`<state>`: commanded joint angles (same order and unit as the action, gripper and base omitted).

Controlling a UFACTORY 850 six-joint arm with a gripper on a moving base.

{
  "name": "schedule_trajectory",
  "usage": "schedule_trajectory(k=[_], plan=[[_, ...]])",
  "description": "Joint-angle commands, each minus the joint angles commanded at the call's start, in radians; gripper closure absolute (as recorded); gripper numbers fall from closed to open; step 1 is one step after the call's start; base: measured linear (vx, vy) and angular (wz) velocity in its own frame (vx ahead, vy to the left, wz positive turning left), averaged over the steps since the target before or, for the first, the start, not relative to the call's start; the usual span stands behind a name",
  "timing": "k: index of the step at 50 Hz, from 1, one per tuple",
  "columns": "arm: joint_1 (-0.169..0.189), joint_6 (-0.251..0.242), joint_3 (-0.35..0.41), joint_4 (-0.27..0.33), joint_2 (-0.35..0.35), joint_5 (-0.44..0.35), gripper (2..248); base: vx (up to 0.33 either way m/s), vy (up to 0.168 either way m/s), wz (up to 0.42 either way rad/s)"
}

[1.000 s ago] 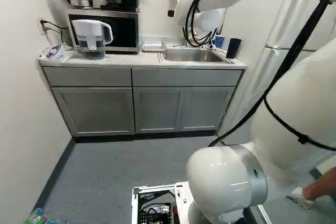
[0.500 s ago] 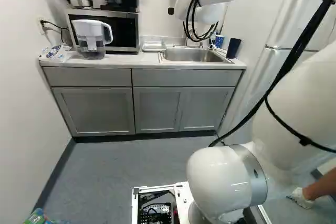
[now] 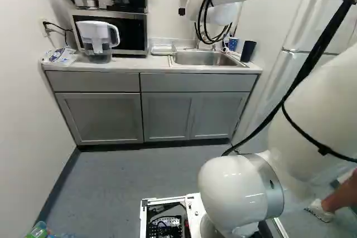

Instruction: Rinse the cup and place it in the tray

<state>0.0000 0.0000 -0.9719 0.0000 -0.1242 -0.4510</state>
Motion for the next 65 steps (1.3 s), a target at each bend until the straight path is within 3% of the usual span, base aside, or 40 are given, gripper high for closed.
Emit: schedule_trajectory(k=[38,65], plan=[[0.000,0.000,0.000,0.000,0.000,0.000,3,0.008,0.000,-0.001],[0.000,0.000,0.000,0.000,0.000,0.000,3,0.093,0.003,-0.010]])
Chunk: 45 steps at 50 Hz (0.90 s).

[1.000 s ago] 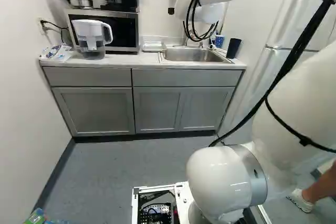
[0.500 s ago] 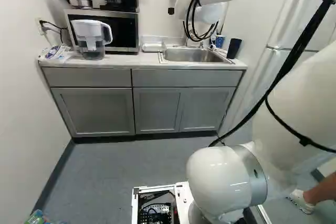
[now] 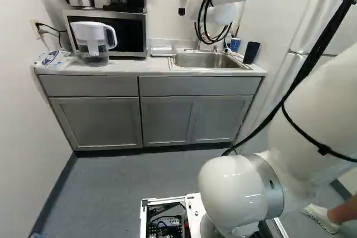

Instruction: Rinse the cup and place it in the tray

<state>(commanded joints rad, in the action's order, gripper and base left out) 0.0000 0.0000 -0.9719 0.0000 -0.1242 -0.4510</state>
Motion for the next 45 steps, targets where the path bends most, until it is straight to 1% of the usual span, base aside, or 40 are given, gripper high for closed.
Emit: schedule_trajectory(k=[22,45], plan=[[0.000,0.000,0.000,0.000,0.000,0.000,3,0.133,0.048,-0.028],[0.000,0.000,0.000,0.000,0.000,0.000,3,0.130,0.030,-0.259]])
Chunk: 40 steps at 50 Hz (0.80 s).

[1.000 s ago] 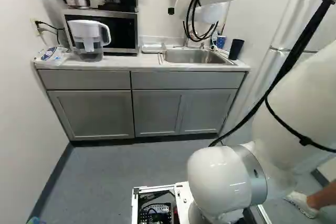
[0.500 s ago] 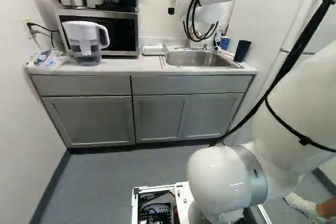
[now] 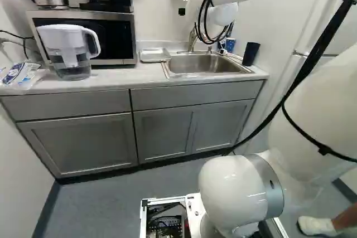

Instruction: Rinse the cup and place it in the tray

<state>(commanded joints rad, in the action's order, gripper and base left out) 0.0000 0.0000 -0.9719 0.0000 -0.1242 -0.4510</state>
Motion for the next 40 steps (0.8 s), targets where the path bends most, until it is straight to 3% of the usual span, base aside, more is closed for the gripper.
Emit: schedule_trajectory(k=[40], plan=[[0.000,0.000,0.000,0.000,0.000,0.000,3,0.126,0.046,-0.279]])
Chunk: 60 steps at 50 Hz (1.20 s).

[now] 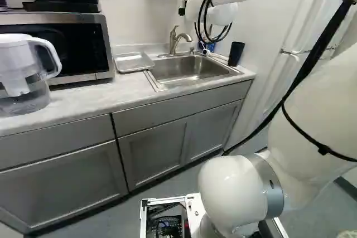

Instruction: Rinse the cup and place it in the tray

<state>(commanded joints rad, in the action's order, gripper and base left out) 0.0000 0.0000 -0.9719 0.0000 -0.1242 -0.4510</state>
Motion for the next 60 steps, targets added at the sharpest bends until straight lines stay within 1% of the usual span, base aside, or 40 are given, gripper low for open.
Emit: schedule_trajectory(k=[9,30,60], plan=[[0.000,0.000,0.000,0.000,0.000,0.000,3,0.106,0.071,-0.187],[0.000,0.000,0.000,0.000,0.000,0.000,3,0.071,0.100,-0.019],[-0.001,0.000,-0.003,0.000,0.004,0.000,3,-0.001,-0.003,0.000]])
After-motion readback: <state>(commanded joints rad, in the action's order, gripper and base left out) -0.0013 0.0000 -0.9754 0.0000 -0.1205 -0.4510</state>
